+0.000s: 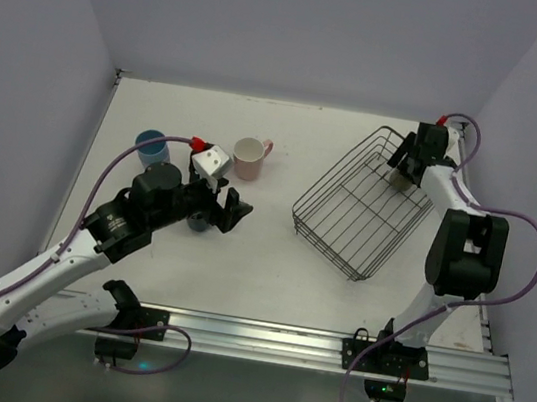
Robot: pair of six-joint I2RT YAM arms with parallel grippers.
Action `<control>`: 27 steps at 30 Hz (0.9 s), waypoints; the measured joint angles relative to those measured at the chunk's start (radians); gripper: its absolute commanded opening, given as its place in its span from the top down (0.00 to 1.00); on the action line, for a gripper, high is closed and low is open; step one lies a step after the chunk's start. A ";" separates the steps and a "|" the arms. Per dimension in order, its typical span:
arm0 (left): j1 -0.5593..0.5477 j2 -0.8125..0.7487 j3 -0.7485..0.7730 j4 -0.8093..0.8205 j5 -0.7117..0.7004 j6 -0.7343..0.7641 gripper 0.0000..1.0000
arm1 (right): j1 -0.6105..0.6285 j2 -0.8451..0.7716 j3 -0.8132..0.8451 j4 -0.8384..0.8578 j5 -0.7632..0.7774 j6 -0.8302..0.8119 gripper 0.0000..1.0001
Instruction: Unload the cups from the dish rack
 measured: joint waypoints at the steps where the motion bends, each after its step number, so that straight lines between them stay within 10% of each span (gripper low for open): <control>1: 0.000 -0.003 0.000 0.000 0.000 0.000 0.14 | -0.010 0.019 0.012 -0.013 -0.006 -0.003 0.20; 14: 0.000 -0.017 -0.001 0.001 0.000 0.000 0.14 | -0.040 0.206 0.184 -0.155 -0.019 -0.060 0.22; 20: 0.000 -0.008 -0.001 0.000 -0.006 0.000 0.14 | -0.040 0.237 0.229 -0.188 -0.024 -0.086 0.54; 27: 0.000 0.005 -0.002 0.001 -0.016 0.000 0.14 | -0.034 0.177 0.152 -0.139 -0.014 -0.108 0.65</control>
